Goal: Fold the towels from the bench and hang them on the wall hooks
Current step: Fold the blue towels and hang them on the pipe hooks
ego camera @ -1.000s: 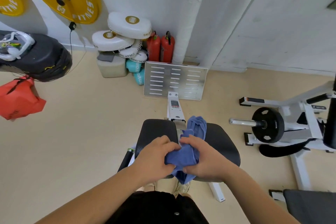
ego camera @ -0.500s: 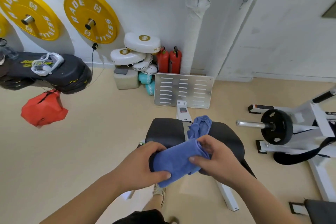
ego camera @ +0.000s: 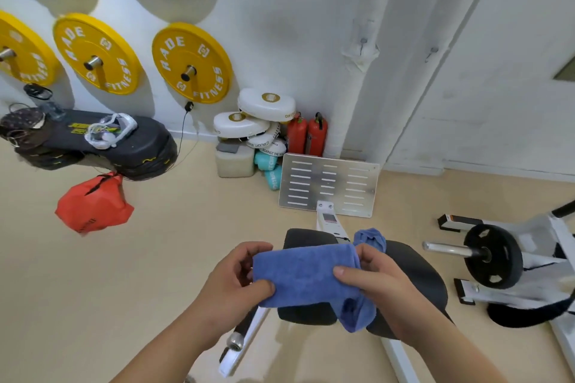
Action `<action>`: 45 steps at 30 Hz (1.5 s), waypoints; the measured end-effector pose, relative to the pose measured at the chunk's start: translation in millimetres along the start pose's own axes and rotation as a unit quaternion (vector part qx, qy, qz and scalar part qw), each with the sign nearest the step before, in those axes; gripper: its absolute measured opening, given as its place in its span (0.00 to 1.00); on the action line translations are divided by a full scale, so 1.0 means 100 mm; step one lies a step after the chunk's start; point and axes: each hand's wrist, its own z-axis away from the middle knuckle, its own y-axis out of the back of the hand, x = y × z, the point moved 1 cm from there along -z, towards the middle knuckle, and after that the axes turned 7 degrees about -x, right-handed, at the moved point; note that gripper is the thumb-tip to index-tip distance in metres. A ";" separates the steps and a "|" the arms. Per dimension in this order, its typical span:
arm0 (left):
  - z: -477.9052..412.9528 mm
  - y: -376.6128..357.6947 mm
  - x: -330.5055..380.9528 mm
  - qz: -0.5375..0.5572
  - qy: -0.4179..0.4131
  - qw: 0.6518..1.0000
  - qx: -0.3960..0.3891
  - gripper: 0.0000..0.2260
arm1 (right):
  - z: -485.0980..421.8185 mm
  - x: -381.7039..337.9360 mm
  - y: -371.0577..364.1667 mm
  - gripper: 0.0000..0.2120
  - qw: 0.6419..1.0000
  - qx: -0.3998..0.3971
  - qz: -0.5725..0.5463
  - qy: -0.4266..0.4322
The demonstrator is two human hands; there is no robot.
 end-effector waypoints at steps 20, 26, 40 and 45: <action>-1.28 3.91 0.73 -0.044 -0.106 0.986 0.119 0.20 | -2.87 -1.79 -2.52 0.22 0.960 0.174 0.154 0.154; -2.15 3.64 1.32 -0.052 -0.132 0.989 0.028 0.17 | -2.95 -2.15 -1.91 0.19 0.945 0.274 0.097 0.150; -4.44 2.25 2.97 -0.075 -0.152 0.981 -0.094 0.17 | -3.41 -3.28 0.55 0.10 0.910 0.381 0.048 0.155; -5.27 1.85 3.42 -0.081 -0.136 0.980 -0.121 0.19 | -3.73 -3.69 1.34 0.10 0.905 0.398 0.061 0.138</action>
